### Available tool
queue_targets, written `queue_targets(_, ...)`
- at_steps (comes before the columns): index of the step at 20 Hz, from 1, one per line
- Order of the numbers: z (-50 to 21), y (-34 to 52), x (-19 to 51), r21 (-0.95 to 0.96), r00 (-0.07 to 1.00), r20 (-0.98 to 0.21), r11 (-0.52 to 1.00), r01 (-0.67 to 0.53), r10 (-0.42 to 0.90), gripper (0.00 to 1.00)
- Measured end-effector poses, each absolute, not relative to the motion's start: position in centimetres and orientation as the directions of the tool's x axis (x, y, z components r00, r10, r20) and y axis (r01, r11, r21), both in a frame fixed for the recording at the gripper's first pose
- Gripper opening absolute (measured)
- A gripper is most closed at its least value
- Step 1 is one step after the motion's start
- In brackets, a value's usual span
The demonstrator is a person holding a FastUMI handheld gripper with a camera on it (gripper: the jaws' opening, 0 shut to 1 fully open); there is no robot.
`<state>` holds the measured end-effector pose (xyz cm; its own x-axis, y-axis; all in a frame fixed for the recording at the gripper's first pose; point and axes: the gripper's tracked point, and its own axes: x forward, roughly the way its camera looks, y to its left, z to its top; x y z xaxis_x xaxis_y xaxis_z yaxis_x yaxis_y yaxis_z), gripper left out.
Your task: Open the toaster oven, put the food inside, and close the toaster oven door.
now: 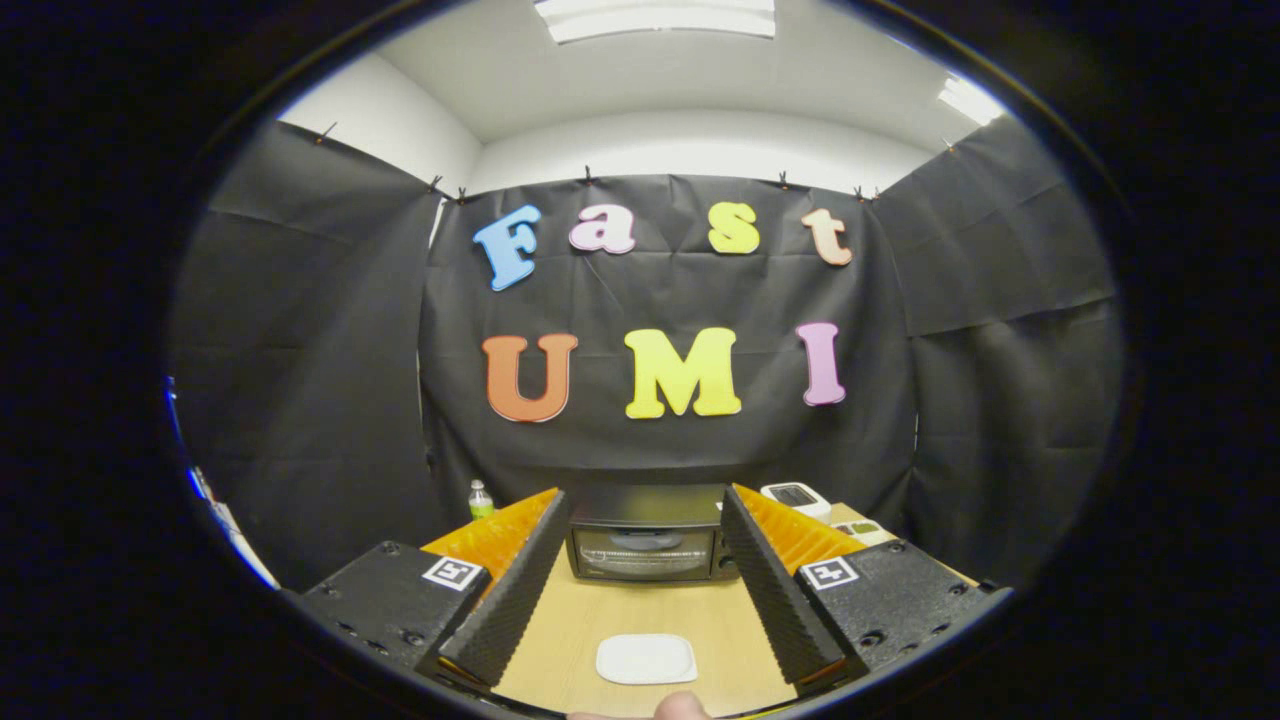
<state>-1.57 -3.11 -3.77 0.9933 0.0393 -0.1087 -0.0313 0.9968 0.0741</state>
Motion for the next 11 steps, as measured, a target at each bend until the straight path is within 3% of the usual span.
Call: queue_targets(11, -4.0, -1.6, -1.7, 0.066, 0.997, -0.078, 0.998, -0.018, 0.023, 1.00)
